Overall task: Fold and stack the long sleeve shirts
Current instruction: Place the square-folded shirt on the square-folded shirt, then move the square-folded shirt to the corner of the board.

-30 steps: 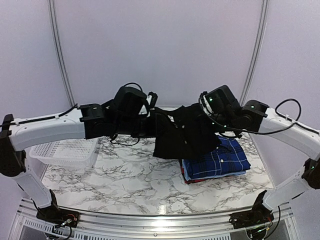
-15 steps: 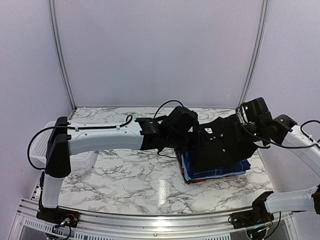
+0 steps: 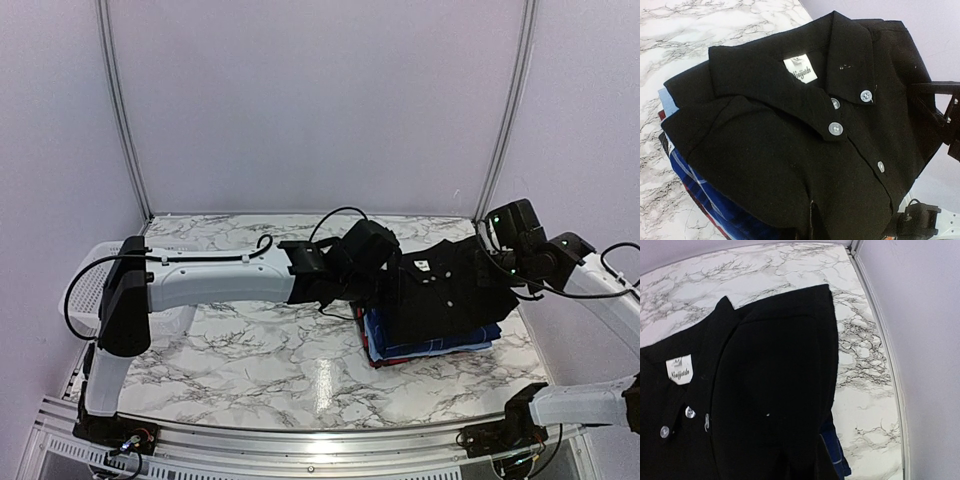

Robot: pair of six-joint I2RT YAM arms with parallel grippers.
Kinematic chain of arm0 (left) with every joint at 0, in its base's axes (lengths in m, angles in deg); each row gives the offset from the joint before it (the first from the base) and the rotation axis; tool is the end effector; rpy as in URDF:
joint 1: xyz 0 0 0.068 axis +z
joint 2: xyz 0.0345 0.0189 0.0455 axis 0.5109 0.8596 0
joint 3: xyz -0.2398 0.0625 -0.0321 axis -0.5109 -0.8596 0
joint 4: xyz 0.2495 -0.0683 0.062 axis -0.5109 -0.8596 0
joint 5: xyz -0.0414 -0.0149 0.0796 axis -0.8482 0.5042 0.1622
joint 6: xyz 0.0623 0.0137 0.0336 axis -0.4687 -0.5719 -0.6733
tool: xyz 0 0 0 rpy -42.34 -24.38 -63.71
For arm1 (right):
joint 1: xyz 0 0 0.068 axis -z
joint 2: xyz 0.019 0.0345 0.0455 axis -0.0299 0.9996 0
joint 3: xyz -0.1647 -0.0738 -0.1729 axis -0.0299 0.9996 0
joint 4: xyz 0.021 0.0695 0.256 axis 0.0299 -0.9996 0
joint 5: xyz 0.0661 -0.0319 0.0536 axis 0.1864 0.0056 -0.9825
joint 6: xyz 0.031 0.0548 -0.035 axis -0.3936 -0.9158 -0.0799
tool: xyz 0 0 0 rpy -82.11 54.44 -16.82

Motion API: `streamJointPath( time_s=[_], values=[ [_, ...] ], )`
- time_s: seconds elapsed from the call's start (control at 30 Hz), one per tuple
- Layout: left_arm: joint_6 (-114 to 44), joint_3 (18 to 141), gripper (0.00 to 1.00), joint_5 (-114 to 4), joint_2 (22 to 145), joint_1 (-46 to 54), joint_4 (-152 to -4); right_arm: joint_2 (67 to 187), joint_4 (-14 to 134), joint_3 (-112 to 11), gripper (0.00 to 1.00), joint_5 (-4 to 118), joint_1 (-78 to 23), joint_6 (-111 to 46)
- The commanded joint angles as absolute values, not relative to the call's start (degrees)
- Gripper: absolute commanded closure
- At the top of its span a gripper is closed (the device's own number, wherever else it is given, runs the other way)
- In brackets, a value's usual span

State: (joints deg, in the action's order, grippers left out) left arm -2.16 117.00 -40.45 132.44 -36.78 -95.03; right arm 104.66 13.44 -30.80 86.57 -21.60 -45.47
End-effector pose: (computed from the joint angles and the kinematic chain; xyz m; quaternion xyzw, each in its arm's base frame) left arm 0.2087 -0.4867 0.2380 0.1446 0.8521 -0.3874 0.3209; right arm 0.2209 0.0710 0.2692 0.0381 0.9231 -0.0413 0.3804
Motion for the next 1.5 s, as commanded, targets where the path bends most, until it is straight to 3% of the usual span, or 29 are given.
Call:
streamJointPath(
  time_s=[0.0, 0.07, 0.1, 0.13, 0.27, 0.37, 0.63, 0.87, 1.07, 1.27, 1.47],
  values=[
    [-1.41, 116.78, 1.0, -41.63, 131.84, -36.95, -97.52, 104.82, 14.98, -30.77, 0.79, 87.27, -20.87, -46.16],
    [-1.33, 116.19, 0.91, -41.67, 132.04, -36.91, -98.04, 104.67, 14.94, -30.91, 0.58, 87.65, -20.85, -46.3],
    [-1.29, 115.85, 0.75, -41.26, 131.86, -36.87, -98.56, 104.59, 14.77, -31.12, 0.5, 87.75, -20.87, -46.38],
    [-1.45, 115.54, 0.65, -40.56, 131.62, -36.82, -99.11, 104.43, 14.58, -31.45, 0.44, 87.74, -20.87, -46.4],
    [-2.12, 112.74, 0.4, -38.44, 129.05, -36.39, -100.04, 104.27, 14.73, -33.79, 0.33, 84.05, -20.87, -45.59],
    [-2.99, 110.02, 0.37, -36.23, 126.5, -35.73, -100.61, 105.21, 16.36, -34.83, 0.31, 77.99, -21.73, -45.37],
    [-3.91, 99.85, 0.43, -33.98, 118.27, -33.53, -100.91, 112.4, 20.4, -38.25, 0.3, 77.8, -33.11, -48.98],
    [-3.81, 88.75, 0.37, -30.1, 107.08, -31.23, -100.7, 123.93, 25.85, -44.19, 0.29, 76.73, -45.08, -50.66],
    [-2.58, 77.94, 0.26, -27.2, 96.63, -27.77, -100.65, 135.29, 33.31, -47.58, 0.27, 73.65, -53.61, -52.37],
    [-1.99, 69.48, 0.02, -26.65, 87.71, -24.38, -100.62, 147.22, 39.14, -50.03, 0.22, 72.32, -55.5, -54.18],
    [-2.7, 64.76, 0.01, -27.6, 82.38, -21.71, -100.7, 154.61, 41.82, -52.55, 0.15, 74.92, -54.62, -55.83]
  ],
)
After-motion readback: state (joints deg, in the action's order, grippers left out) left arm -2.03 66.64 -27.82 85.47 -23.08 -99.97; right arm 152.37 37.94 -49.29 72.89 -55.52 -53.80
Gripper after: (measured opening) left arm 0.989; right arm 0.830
